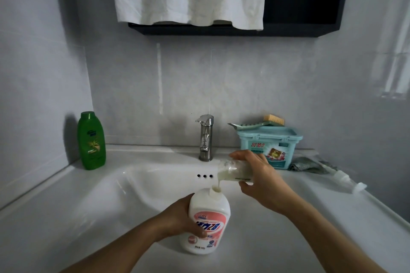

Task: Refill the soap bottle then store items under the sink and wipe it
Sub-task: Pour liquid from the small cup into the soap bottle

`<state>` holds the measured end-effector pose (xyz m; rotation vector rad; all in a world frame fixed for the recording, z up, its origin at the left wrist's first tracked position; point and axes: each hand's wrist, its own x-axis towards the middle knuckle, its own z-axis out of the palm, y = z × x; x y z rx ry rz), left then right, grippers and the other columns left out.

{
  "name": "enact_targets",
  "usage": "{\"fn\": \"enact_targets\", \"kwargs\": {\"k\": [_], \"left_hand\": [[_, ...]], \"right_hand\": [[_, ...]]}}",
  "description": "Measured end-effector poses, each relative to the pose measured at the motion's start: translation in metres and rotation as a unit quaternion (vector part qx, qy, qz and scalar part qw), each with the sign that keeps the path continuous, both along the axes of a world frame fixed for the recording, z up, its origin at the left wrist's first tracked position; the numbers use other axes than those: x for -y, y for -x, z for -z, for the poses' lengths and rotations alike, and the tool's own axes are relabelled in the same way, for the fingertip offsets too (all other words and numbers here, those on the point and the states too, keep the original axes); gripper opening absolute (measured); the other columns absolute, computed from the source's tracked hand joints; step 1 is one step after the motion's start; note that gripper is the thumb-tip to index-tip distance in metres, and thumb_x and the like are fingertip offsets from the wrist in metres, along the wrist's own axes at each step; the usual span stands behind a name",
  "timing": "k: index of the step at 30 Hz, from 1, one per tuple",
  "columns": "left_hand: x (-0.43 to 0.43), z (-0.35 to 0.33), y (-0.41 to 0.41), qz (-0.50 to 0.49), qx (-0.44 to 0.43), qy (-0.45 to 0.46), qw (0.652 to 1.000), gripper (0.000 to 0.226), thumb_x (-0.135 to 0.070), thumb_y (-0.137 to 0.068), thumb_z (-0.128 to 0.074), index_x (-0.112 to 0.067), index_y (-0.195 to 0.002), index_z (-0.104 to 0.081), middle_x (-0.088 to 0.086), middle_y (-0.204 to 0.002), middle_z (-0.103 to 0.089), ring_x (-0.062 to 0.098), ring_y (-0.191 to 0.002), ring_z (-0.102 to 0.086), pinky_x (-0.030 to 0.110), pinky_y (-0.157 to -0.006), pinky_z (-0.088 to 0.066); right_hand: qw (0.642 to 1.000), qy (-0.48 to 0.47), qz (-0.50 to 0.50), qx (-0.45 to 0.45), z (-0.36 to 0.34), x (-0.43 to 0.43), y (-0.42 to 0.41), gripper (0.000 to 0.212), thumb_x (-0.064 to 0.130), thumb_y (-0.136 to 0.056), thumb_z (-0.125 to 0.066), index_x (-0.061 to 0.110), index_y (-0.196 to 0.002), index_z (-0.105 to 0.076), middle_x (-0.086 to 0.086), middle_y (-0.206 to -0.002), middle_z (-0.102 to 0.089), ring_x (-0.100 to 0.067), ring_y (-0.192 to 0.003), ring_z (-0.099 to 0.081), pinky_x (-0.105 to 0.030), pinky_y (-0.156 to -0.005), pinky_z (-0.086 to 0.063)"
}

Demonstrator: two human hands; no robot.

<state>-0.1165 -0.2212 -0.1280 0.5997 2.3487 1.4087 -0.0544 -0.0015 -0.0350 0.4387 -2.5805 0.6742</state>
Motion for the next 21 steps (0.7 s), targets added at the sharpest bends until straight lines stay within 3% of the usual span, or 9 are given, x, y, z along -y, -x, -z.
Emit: {"fn": "enact_targets", "kwargs": {"k": [11, 17, 21], "left_hand": [[0.0006, -0.0003, -0.0003, -0.002, 0.001, 0.005, 1.000, 0.072, 0.002, -0.059, -0.084, -0.024, -0.121, -0.056, -0.005, -0.106, -0.073, 0.009, -0.099, -0.068, 0.024, -0.083, -0.055], [0.0001, -0.0021, -0.0024, -0.003, 0.000, 0.009, 1.000, 0.071, 0.004, -0.061, -0.082, -0.024, -0.121, -0.056, -0.005, -0.106, -0.072, 0.004, -0.096, -0.067, 0.016, -0.076, -0.053], [0.0001, -0.0019, -0.0024, -0.003, -0.001, 0.011, 1.000, 0.071, 0.003, -0.062, -0.082, -0.024, -0.122, -0.056, -0.006, -0.107, -0.072, 0.005, -0.098, -0.067, 0.016, -0.076, -0.053]], "right_hand": [[1.000, 0.002, -0.010, 0.001, -0.0015, 0.0002, -0.0012, 0.057, 0.008, -0.078, -0.069, 0.028, -0.123, -0.042, 0.031, -0.101, -0.030, -0.005, -0.105, -0.038, -0.011, -0.087, -0.031], [1.000, 0.003, -0.006, 0.006, -0.0001, -0.0002, -0.0003, 0.058, 0.009, -0.077, -0.070, 0.029, -0.124, -0.041, 0.021, -0.108, -0.034, -0.005, -0.105, -0.038, -0.012, -0.088, -0.033], [1.000, 0.001, -0.009, 0.002, -0.0003, -0.0003, -0.0001, 0.058, 0.008, -0.077, -0.069, 0.028, -0.124, -0.042, 0.029, -0.103, -0.031, -0.006, -0.106, -0.038, -0.012, -0.089, -0.033]]}}
